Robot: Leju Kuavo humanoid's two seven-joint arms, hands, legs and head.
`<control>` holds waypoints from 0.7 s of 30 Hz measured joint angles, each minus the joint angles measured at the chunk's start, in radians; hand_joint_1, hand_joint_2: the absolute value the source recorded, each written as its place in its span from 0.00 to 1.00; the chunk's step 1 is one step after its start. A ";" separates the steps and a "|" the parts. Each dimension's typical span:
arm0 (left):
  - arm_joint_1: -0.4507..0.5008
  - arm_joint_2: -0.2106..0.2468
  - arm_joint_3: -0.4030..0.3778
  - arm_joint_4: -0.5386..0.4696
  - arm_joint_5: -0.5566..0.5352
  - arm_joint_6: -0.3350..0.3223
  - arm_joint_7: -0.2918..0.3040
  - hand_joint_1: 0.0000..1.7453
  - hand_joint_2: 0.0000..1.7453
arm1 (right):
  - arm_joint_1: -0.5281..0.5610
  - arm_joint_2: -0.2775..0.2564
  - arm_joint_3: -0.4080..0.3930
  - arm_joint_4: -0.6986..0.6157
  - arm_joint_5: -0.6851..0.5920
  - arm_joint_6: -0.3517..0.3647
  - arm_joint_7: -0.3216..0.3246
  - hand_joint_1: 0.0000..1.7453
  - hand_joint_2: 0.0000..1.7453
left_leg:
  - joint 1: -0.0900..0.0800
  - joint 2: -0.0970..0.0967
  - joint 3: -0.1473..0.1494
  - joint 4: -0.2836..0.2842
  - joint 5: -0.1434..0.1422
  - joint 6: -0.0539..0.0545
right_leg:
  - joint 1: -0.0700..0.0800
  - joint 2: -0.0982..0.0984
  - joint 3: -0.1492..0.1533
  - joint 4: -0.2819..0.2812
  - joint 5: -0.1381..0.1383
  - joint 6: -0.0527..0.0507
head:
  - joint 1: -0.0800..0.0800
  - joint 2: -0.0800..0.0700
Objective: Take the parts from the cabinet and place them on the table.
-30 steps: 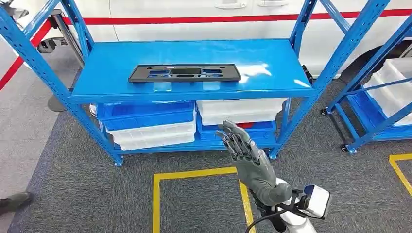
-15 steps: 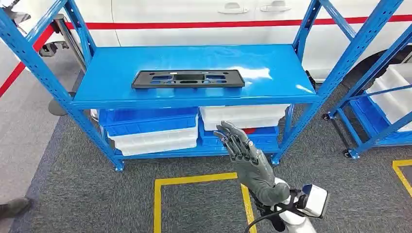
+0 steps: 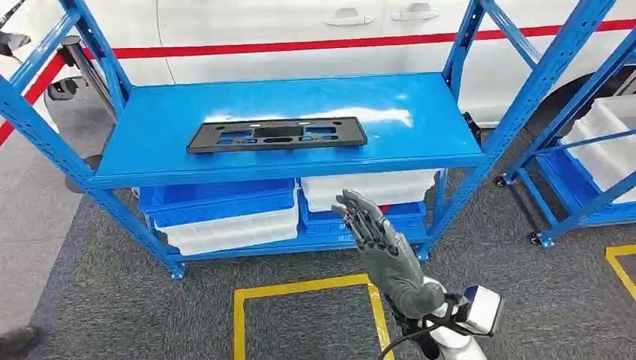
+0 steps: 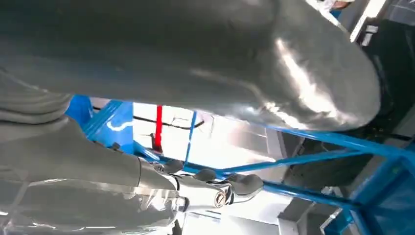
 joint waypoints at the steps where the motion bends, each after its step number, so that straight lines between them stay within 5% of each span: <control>1: 0.001 0.000 0.000 0.000 0.000 0.000 -0.001 0.00 0.00 | 0.002 0.000 0.000 0.000 0.003 -0.001 -0.002 0.00 0.00 | -0.002 0.000 -0.001 -0.002 -0.003 0.005 | -0.001 0.000 0.001 -0.002 -0.002 0.004 | 0.000 0.000; 4: 0.001 -0.002 0.000 0.000 -0.002 0.000 0.001 0.00 0.00 | 0.006 -0.002 0.000 -0.001 0.010 -0.001 -0.006 0.00 0.00 | 0.005 0.001 0.015 -0.019 -0.003 0.026 | -0.006 -0.004 0.008 0.011 -0.016 0.023 | 0.000 0.000; 5: 0.001 -0.002 0.000 0.000 -0.006 0.002 0.002 0.00 0.00 | 0.005 -0.004 0.000 -0.001 0.011 -0.001 -0.006 0.00 0.00 | 0.005 0.002 0.019 -0.021 -0.007 0.032 | -0.006 -0.005 -0.016 0.059 -0.042 0.026 | 0.000 0.000; 7: 0.000 -0.001 0.000 0.000 -0.009 0.009 0.008 0.00 0.00 | 0.012 -0.007 0.000 0.000 0.013 0.000 -0.006 0.00 0.00 | 0.005 0.003 0.023 -0.021 -0.014 0.037 | -0.011 -0.005 -0.114 0.228 -0.113 0.033 | 0.000 0.000; 9: 0.003 0.000 0.000 0.000 -0.012 0.017 0.017 0.00 0.00 | 0.018 -0.011 0.000 0.000 0.013 0.001 -0.006 0.00 0.00 | 0.005 0.002 0.031 -0.020 -0.022 0.036 | -0.015 -0.006 -0.189 0.327 -0.120 0.038 | 0.000 0.000; 11: 0.004 0.000 0.000 0.000 -0.018 0.024 0.036 0.00 0.00 | 0.019 -0.014 0.000 0.000 0.013 0.005 -0.006 0.00 0.00 | 0.005 0.001 0.050 -0.020 -0.035 0.032 | -0.019 -0.009 -0.168 0.234 -0.028 0.037 | 0.000 0.000; 13: 0.005 0.000 0.000 0.000 -0.021 0.031 0.050 0.00 0.00 | 0.018 -0.015 -0.002 0.000 0.013 0.006 -0.006 0.00 0.00 | 0.005 0.001 0.071 -0.021 -0.049 0.025 | -0.019 -0.015 -0.095 0.052 0.078 0.029 | 0.000 0.000; 17: 0.004 0.000 -0.001 0.000 -0.031 0.052 0.092 0.00 0.00 | 0.018 -0.020 -0.006 0.000 0.013 0.009 -0.004 0.00 0.00 | 0.000 0.003 0.081 -0.028 -0.071 -0.002 | -0.006 -0.013 -0.077 0.014 0.053 0.006 | 0.000 0.000; 19: 0.004 0.001 -0.001 0.000 -0.033 0.058 0.101 0.00 0.00 | 0.019 -0.020 -0.006 -0.003 0.014 0.009 -0.003 0.00 0.00 | 0.005 0.005 0.093 -0.019 -0.080 -0.014 | -0.015 -0.009 -0.061 0.000 0.055 -0.008 | 0.000 0.000; 21: 0.006 -0.001 -0.001 0.000 -0.033 0.059 0.104 0.00 0.00 | 0.016 -0.019 -0.006 -0.003 0.013 0.009 -0.004 0.00 0.00 | 0.005 0.003 0.039 0.094 -0.137 -0.018 | -0.014 -0.012 -0.048 -0.002 0.045 -0.023 | 0.000 0.000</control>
